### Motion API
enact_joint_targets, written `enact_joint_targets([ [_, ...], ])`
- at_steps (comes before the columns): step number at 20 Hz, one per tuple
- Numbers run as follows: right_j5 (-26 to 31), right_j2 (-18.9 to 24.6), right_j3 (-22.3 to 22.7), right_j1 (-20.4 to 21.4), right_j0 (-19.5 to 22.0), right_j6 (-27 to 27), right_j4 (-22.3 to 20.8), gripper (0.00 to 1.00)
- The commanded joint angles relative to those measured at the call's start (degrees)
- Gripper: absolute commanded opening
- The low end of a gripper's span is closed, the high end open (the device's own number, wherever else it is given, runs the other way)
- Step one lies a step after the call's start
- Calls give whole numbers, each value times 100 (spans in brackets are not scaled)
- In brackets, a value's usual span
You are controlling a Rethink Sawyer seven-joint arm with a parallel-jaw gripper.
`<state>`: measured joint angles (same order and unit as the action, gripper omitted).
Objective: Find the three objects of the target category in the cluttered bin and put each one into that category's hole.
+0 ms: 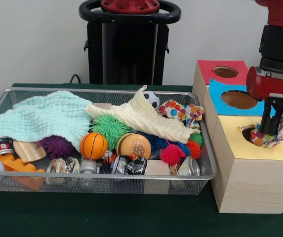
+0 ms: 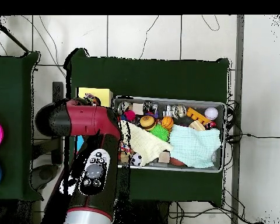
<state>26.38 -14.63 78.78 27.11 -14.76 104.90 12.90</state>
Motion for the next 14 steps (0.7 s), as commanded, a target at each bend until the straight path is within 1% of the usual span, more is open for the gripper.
enact_joint_targets([
  [1,609,406,-60,-251,201,840,59,0],
  [5,634,398,-113,-299,227,796,34,0],
  [14,524,477,-3,-346,297,744,24,0],
])
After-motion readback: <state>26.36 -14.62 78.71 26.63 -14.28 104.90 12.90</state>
